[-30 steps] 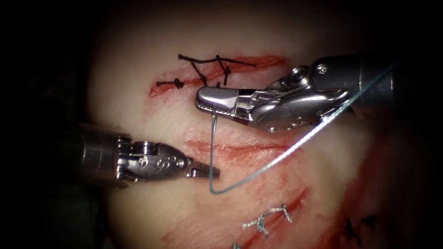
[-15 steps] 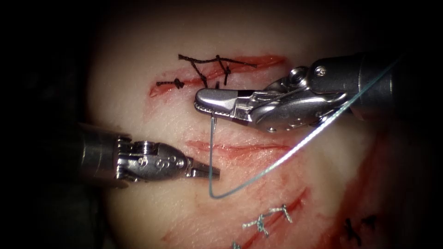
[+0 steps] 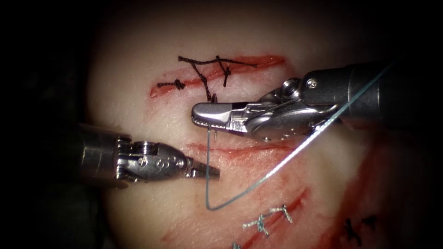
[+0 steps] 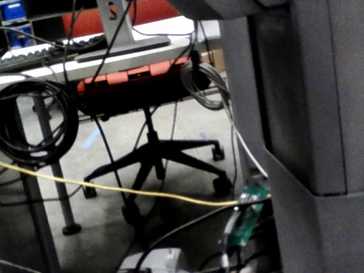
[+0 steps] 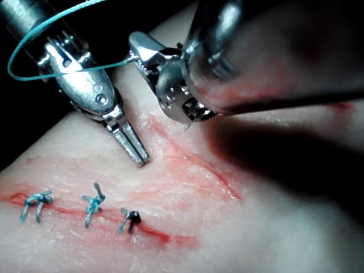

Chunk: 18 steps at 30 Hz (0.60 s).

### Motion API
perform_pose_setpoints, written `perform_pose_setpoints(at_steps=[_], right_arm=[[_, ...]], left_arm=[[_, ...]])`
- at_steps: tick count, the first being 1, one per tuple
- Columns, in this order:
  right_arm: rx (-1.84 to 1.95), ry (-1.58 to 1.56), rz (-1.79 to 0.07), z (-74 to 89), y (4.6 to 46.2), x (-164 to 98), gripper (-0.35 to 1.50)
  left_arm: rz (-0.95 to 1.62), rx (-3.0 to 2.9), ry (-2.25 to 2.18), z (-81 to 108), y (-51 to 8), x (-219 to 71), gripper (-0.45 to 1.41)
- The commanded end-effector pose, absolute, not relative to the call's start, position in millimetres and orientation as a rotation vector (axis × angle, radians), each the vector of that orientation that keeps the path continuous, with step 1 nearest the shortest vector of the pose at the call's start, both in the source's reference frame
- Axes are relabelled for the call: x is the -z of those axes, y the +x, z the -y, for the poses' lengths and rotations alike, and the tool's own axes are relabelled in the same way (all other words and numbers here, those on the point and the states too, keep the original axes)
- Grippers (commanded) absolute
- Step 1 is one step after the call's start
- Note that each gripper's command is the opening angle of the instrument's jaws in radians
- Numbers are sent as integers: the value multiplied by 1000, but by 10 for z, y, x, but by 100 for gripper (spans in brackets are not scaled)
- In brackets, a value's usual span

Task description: Wound Closure

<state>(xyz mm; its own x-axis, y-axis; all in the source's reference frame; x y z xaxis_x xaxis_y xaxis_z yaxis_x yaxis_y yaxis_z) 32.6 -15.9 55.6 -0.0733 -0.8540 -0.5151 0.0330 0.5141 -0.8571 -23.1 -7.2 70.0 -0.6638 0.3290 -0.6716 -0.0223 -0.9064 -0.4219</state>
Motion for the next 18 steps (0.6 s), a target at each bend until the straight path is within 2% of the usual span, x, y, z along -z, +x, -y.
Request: perform_pose_setpoints(at_steps=[1,18], right_arm=[[853,-742,-1470,160,335,-558,-35],[691,-630,-1534,155,342,-552,-35]], left_arm=[[573,-2638,-1178,75,-236,-706,-11],[596,-2629,-1170,79,-236,-710,-15]])
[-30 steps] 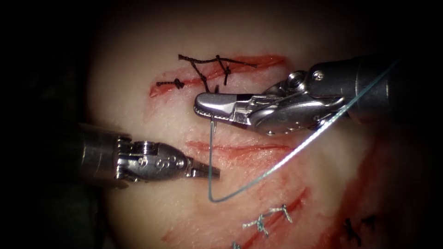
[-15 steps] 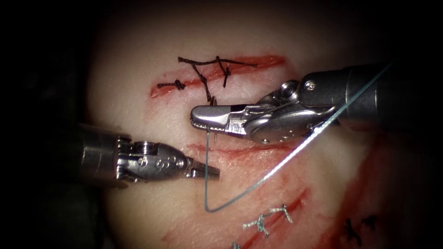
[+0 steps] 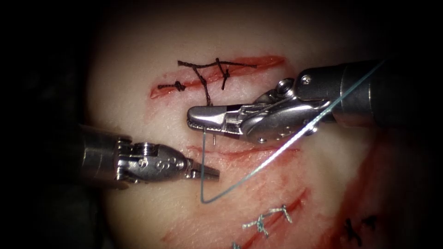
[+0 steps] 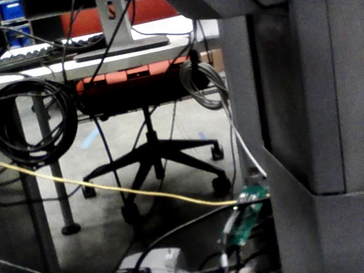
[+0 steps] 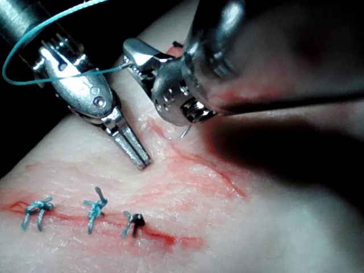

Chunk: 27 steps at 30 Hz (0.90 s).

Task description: Wound Closure

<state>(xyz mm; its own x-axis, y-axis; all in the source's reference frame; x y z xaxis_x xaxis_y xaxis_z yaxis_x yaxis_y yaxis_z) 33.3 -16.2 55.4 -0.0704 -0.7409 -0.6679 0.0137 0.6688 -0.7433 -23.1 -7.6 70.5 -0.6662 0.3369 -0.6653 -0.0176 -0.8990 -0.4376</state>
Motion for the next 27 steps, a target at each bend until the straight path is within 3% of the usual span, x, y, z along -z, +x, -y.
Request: perform_pose_setpoints(at_steps=[1,10,27], right_arm=[[667,-630,-1546,148,342,-544,-35],[659,-651,-1559,139,341,-535,-35],[406,-333,-1604,146,345,-546,-35]], left_arm=[[631,-2622,-1159,82,-235,-712,-23],[745,-2622,-1079,103,-234,-729,-30],[773,-2631,-1061,100,-229,-730,-11]])
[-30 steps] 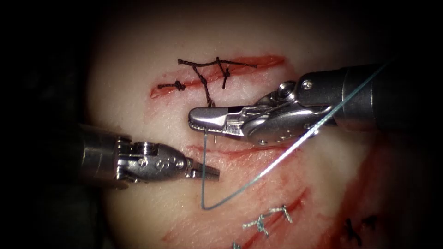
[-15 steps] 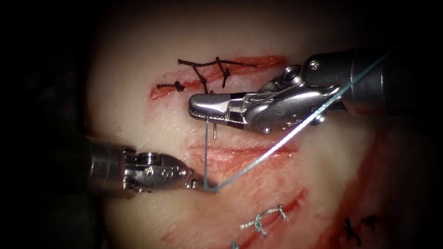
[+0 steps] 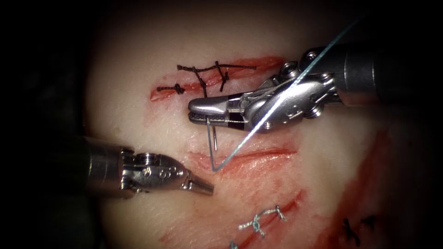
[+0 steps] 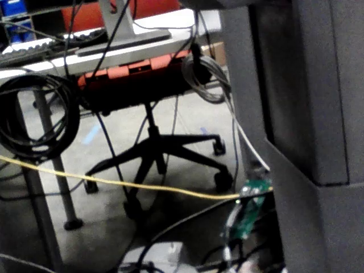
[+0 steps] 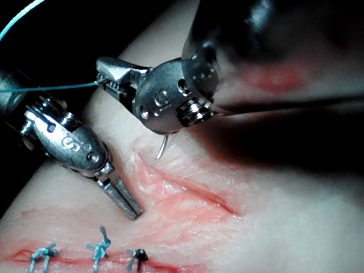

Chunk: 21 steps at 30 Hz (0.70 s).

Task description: Wound Closure

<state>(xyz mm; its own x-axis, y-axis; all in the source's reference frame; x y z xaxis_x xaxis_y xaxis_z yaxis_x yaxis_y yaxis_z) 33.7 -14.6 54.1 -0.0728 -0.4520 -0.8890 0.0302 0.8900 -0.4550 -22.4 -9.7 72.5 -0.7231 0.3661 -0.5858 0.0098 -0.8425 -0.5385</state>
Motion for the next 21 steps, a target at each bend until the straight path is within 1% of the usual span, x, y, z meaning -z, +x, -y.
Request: perform_pose_setpoints(at_steps=[1,6,11,14,15,21], right_arm=[[406,-333,-1604,146,345,-546,-35],[277,-206,-1621,148,345,-550,-35],[190,-145,-1642,148,345,-550,-35],[50,-78,-1639,149,344,-549,-35],[-46,-32,-1634,150,342,-548,-35],[-159,-33,-1575,150,338,-549,-35]], left_arm=[[773,-2631,-1061,100,-229,-730,-11],[770,-2629,-1062,98,-229,-728,-10],[768,-2629,-1063,97,-229,-727,-8],[770,-2628,-1063,96,-229,-727,-1],[761,-2648,-1077,96,-230,-727,2],[754,-2686,-1108,92,-231,-724,2]])
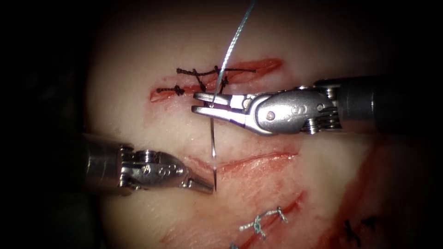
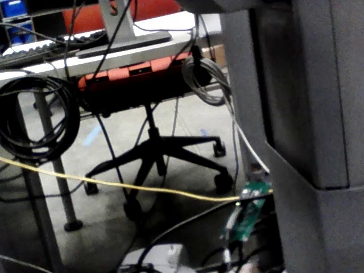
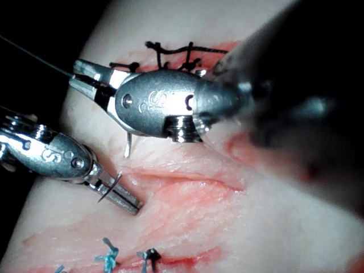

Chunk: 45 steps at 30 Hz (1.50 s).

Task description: Wound Closure

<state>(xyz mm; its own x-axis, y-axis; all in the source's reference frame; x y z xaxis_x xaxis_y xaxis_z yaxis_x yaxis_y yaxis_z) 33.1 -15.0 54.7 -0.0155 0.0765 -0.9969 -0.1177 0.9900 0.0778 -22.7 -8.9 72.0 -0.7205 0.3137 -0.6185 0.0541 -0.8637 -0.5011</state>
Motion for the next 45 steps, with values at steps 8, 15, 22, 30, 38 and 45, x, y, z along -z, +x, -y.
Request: perform_pose_setpoints(at_steps=[8,15,22,30,38,45], right_arm=[[-260,22,-1549,155,332,-566,-35],[-325,55,-1574,146,327,-584,-35],[-365,71,-1603,143,327,-586,-35],[-405,89,-1622,143,327,-587,-35],[-409,88,-1628,143,328,-584,-35],[-415,84,-1642,143,329,-583,-35]], left_arm=[[766,-2706,-1212,72,-227,-697,32],[777,-2702,-1238,61,-210,-673,36],[735,-2742,-1285,55,-206,-659,24],[538,-2939,-1442,40,-228,-651,79],[383,-3079,-1513,48,-245,-672,100],[405,-3132,-1566,59,-246,-686,22]])
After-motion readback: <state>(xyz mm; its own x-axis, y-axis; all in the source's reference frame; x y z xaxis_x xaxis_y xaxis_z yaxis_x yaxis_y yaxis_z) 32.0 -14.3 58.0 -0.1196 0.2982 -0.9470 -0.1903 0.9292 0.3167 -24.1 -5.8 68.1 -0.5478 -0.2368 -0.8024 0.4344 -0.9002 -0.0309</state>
